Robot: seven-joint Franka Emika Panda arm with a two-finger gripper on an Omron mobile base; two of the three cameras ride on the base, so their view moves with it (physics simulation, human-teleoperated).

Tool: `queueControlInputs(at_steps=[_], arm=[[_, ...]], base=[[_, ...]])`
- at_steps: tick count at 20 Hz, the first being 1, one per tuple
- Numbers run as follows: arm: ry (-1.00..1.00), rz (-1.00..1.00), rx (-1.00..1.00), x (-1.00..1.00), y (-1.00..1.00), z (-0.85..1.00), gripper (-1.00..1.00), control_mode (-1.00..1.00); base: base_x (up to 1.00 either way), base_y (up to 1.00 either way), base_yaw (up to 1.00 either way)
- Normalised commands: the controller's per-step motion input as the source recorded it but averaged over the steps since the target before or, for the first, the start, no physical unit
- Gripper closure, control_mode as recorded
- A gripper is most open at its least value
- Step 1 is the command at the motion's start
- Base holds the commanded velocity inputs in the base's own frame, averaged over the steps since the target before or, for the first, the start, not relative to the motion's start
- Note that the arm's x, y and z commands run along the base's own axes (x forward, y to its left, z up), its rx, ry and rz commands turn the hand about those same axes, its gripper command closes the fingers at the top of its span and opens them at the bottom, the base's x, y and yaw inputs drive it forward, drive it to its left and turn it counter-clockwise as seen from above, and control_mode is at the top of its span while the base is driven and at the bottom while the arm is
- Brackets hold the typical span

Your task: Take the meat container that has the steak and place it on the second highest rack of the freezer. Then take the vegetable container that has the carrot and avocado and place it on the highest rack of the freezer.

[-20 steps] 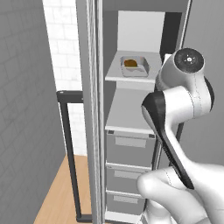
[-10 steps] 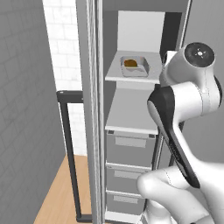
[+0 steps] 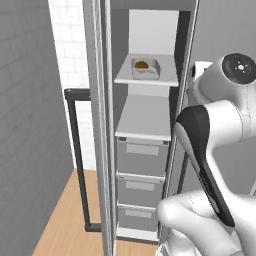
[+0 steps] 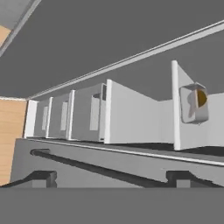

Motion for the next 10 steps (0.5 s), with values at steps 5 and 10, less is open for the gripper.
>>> queueControlInputs(at_steps=[5,10], arm=[[0.00,0.00,0.00,0.00,0.00,0.00,-1.00,1.00],[0.00,0.00,0.00,0.00,0.00,0.00,-1.00,1.00]], base=[[-0.53,-0.73,-0.13],[0.00,-0.95,-0.46]])
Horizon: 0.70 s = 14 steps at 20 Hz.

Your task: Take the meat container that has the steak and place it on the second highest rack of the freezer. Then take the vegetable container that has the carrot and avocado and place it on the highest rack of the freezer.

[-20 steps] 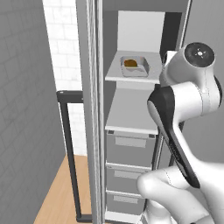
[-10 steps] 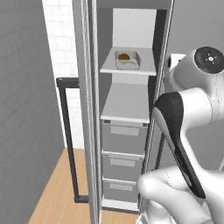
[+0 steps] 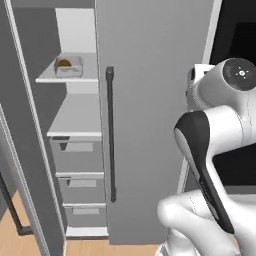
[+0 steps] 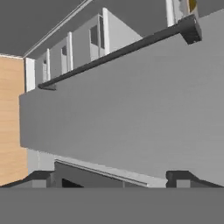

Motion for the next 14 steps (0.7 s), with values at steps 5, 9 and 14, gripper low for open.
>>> queueControlInputs(at_steps=[5,9,14], arm=[[0.00,0.00,0.00,0.00,0.00,0.00,-1.00,1.00],[0.00,0.00,0.00,0.00,0.00,0.00,-1.00,1.00],[0.00,0.00,0.00,0.00,0.00,0.00,-1.00,1.00]], base=[[0.04,-0.90,-0.58],[0.04,-0.94,-0.56],[0.31,-0.92,-0.46]])
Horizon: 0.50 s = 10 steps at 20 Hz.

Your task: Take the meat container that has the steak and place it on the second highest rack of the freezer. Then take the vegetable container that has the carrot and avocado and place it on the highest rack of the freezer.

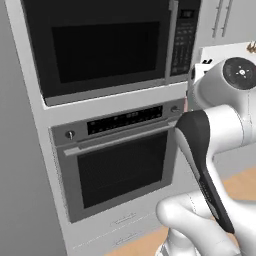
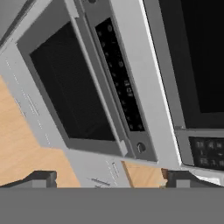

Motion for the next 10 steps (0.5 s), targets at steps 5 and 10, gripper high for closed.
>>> queueControlInputs(at_steps=[5,10], arm=[[0.00,0.00,0.00,0.00,0.00,0.00,-1.00,1.00],[0.00,0.00,0.00,0.00,0.00,0.00,-1.00,1.00]], base=[[0.77,-0.81,-0.22],[0.93,-0.70,0.04]])
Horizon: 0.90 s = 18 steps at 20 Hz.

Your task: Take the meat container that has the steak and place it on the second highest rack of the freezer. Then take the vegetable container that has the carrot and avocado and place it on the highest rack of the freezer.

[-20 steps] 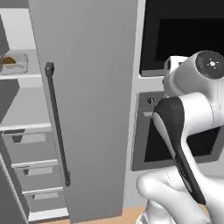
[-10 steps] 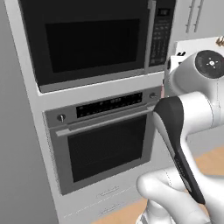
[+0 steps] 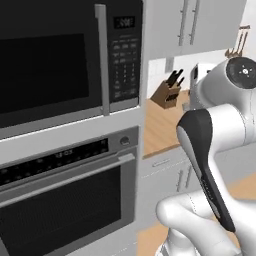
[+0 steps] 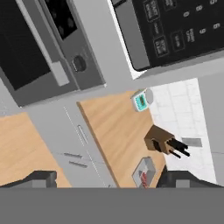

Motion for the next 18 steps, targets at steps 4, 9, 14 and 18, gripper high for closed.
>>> queueControlInputs(at_steps=[4,9,14,18], arm=[[0.00,0.00,0.00,0.00,0.00,0.00,-1.00,1.00],[0.00,0.00,0.00,0.00,0.00,0.00,-1.00,1.00],[0.00,0.00,0.00,0.00,0.00,0.00,-1.00,1.00],[0.00,0.00,0.00,0.00,0.00,0.00,-1.00,1.00]], base=[[0.73,-0.83,0.18],[0.47,-0.95,0.26],[0.56,-0.81,0.25],[0.62,-0.55,0.18]])
